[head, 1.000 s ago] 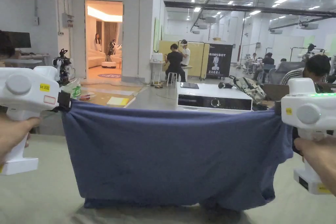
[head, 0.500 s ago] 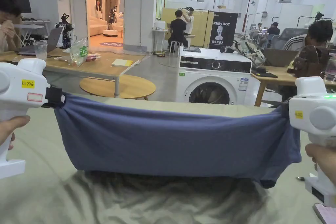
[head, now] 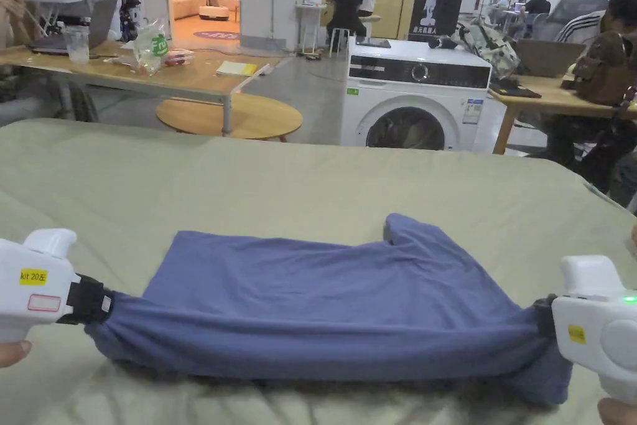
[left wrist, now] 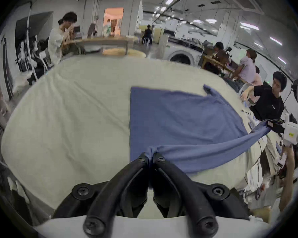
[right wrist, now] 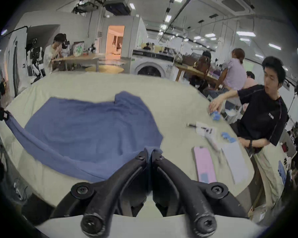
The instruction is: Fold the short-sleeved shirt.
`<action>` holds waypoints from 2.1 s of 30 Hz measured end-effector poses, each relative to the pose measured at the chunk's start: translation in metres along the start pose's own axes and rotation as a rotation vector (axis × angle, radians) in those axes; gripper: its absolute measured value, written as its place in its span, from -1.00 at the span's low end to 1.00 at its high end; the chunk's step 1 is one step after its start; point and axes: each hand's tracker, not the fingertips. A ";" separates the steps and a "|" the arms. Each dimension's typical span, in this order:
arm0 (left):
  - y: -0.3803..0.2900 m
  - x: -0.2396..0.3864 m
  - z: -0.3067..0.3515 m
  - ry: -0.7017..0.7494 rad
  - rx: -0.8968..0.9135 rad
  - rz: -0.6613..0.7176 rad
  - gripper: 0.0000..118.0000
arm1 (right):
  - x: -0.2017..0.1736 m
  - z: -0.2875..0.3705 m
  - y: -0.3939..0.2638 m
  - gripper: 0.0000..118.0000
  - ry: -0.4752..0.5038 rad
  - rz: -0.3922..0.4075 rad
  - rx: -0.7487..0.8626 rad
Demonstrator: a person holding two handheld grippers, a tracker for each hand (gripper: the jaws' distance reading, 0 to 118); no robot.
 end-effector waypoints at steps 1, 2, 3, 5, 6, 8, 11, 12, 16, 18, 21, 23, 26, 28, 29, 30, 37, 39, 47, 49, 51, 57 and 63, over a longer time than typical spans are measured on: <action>-0.007 -0.002 -0.008 0.001 -0.040 0.006 -1.00 | 0.000 -0.006 -0.009 -1.00 -0.002 0.008 -0.030; -0.013 -0.004 -0.015 0.003 -0.070 0.002 -1.00 | -0.002 -0.011 -0.016 -1.00 0.000 0.031 -0.068; -0.020 -0.007 -0.022 0.014 -0.110 0.003 -1.00 | -0.003 -0.015 -0.026 -1.00 0.012 0.033 -0.095; -0.031 -0.009 -0.033 0.021 -0.173 0.000 -1.00 | -0.002 -0.025 -0.038 -1.00 0.023 0.032 -0.158; -0.036 -0.010 -0.039 0.020 -0.189 0.002 -1.00 | -0.002 -0.030 -0.044 -0.99 0.025 0.037 -0.182; -0.043 -0.012 -0.047 0.019 -0.237 0.016 -1.00 | -0.002 -0.039 -0.052 -0.99 0.021 0.046 -0.232; -0.049 -0.011 -0.058 0.038 -0.271 0.008 -1.00 | -0.003 -0.051 -0.063 -0.99 0.032 0.055 -0.276; -0.052 -0.009 -0.059 0.042 -0.271 0.007 -1.00 | -0.003 -0.055 -0.067 -0.99 0.029 0.054 -0.300; -0.054 -0.009 -0.056 0.046 -0.259 0.024 -1.00 | -0.004 -0.064 -0.080 -0.99 0.032 0.054 -0.355; -0.054 -0.009 -0.054 0.040 -0.254 0.013 -1.00 | -0.004 -0.063 -0.083 -0.98 0.033 0.054 -0.352; -0.049 -0.009 -0.049 0.041 -0.228 0.032 -0.95 | -0.007 -0.057 -0.072 -0.77 -0.006 0.067 -0.341; -0.041 -0.003 -0.042 0.083 -0.144 0.011 -0.59 | -0.009 -0.044 -0.061 -0.37 -0.036 0.059 -0.265; -0.029 0.005 -0.033 0.069 -0.034 0.007 -0.41 | -0.013 -0.029 -0.041 -0.02 -0.029 0.026 -0.132; -0.022 0.012 -0.029 0.059 0.059 -0.012 -0.40 | -0.018 -0.025 -0.032 -0.02 -0.005 0.000 -0.063; -0.020 0.017 -0.027 0.058 0.098 -0.026 -0.40 | -0.021 -0.023 -0.030 -0.02 -0.010 -0.013 -0.024; -0.019 0.022 -0.025 0.068 0.136 -0.029 -0.40 | -0.025 -0.021 -0.028 -0.02 -0.011 -0.025 0.017; -0.021 0.061 -0.008 0.094 0.429 -0.117 -0.55 | -0.059 -0.003 -0.027 -0.65 0.025 -0.089 0.313; -0.021 0.070 -0.005 0.123 0.481 -0.152 -1.00 | -0.069 -0.003 -0.026 -1.00 0.011 -0.086 0.358; -0.026 0.080 0.001 0.149 0.464 -0.149 -1.00 | -0.089 0.006 -0.026 -1.00 0.044 -0.093 0.405; -0.027 0.074 0.000 0.148 0.404 -0.136 -1.00 | -0.089 0.006 -0.026 -1.00 0.048 -0.088 0.387; -0.029 0.066 0.000 0.144 0.326 -0.108 -1.00 | -0.089 0.005 -0.027 -1.00 0.051 -0.089 0.353; -0.034 0.040 -0.005 0.107 0.072 -0.016 -1.00 | -0.089 -0.001 -0.033 -1.00 0.071 -0.085 0.286; -0.039 0.016 -0.020 0.114 -0.169 0.040 -0.70 | -0.092 -0.008 -0.039 -1.00 0.071 -0.064 0.228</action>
